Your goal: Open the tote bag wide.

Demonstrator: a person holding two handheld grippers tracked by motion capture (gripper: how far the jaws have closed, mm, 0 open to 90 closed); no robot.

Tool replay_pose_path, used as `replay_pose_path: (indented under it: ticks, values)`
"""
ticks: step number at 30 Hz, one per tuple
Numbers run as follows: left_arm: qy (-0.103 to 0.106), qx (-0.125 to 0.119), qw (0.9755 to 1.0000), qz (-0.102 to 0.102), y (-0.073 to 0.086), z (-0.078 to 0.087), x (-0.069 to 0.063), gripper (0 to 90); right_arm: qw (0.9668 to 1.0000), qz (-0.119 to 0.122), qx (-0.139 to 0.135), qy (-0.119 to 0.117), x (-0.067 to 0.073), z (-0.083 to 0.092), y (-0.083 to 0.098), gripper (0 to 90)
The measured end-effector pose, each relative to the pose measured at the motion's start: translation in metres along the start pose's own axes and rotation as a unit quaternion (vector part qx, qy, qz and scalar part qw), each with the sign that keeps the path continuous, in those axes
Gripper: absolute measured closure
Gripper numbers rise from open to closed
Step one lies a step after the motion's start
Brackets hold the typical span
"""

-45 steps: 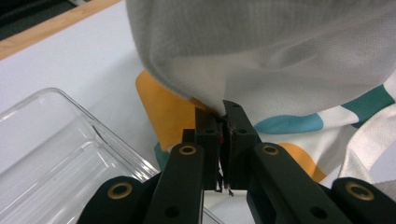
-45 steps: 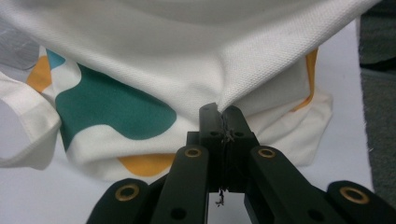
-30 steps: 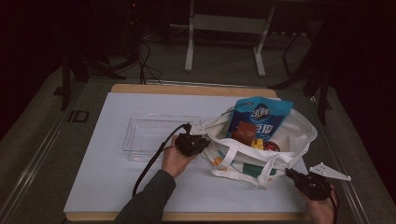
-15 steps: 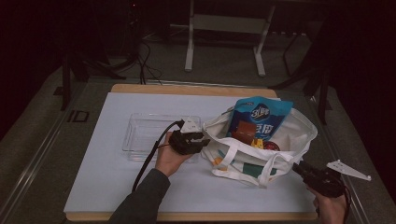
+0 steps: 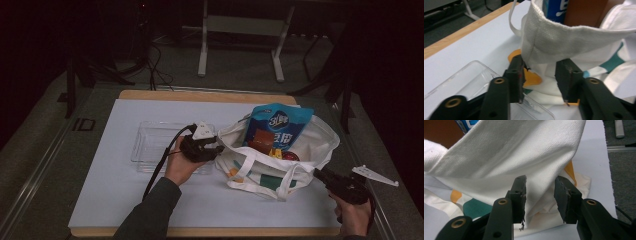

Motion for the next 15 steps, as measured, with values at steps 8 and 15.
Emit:
replay_pose_path:
  ticks: [8, 15]
  values:
    - [0.003, -0.002, 1.0, 0.009, 0.0, -0.003, -0.001, 83.9, 0.9998, 0.02, 0.005, 0.003, 0.005, -0.003, -0.005, 85.6]
    - [0.001, 0.016, 0.9998, -0.011, 0.004, -0.001, -0.007, 85.8, 0.9993, 0.034, 0.013, 0.009, 0.012, -0.001, 0.0, 88.5]
Point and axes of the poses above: each handheld gripper's, and its own axes: z roughly backward along the jaws, y roughly out of its underside, x roughly to its left, the point moved 1 cm from there along -z, roughly forward along the jaws, and after that the axes turned 12 degrees about z, right-handed, at the moved point
